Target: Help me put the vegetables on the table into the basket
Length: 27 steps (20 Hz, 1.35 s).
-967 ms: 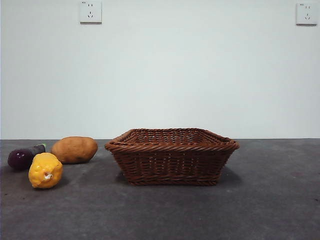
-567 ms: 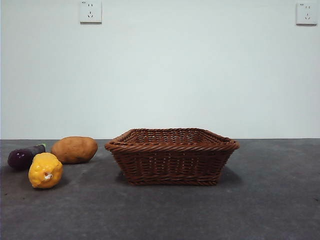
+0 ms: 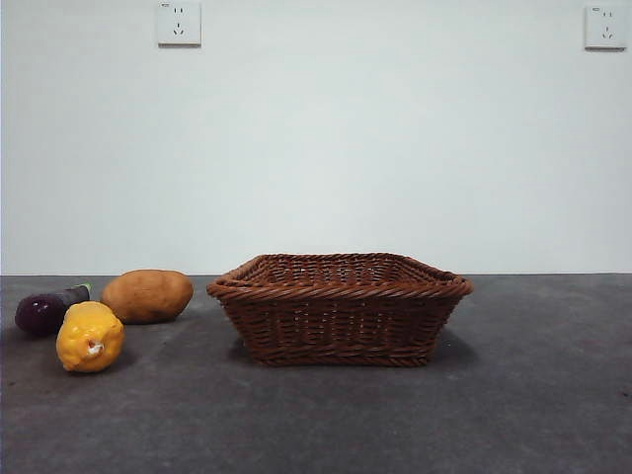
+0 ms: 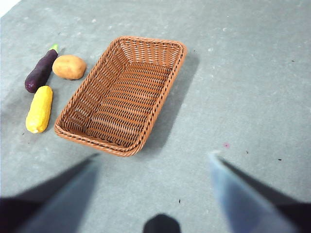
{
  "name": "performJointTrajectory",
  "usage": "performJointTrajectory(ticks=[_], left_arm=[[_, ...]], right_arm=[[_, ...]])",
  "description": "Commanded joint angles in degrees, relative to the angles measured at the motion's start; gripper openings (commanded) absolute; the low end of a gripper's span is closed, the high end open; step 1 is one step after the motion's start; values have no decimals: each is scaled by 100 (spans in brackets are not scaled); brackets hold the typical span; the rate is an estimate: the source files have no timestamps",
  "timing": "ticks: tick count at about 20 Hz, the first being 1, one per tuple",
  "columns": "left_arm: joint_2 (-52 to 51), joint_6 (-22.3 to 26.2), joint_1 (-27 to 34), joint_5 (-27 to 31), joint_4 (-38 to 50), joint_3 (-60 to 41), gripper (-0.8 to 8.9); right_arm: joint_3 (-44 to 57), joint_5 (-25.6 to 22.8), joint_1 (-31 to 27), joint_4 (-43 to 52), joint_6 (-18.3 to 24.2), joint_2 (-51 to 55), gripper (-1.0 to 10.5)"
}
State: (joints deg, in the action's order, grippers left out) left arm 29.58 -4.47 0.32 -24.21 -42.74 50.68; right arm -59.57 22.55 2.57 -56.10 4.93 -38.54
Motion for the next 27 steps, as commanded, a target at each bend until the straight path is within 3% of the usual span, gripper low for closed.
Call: performJointTrajectory(ticks=[1, 8, 15, 20, 25, 27], left_arm=[[55, 66, -13, -24, -92, 13, 577], [144, 66, -13, -24, -111, 13, 576], [358, 66, -15, -26, -103, 13, 575], [520, 68, -13, -24, -87, 13, 575], [750, 68, -13, -22, -87, 13, 575], [846, 68, -13, -22, -79, 13, 575]], right_arm=[[-17, 26, 4, 24, -13, 7, 577], [-17, 160, 7, 28, -26, -59, 576], [-28, 719, 13, 586, -332, -909, 567], [-354, 686, 306, 1283, -621, -2223, 567], [-1484, 66, 966, 1316, -612, -4017, 567], [-1939, 37, 1093, 1298, -616, -4693, 567]])
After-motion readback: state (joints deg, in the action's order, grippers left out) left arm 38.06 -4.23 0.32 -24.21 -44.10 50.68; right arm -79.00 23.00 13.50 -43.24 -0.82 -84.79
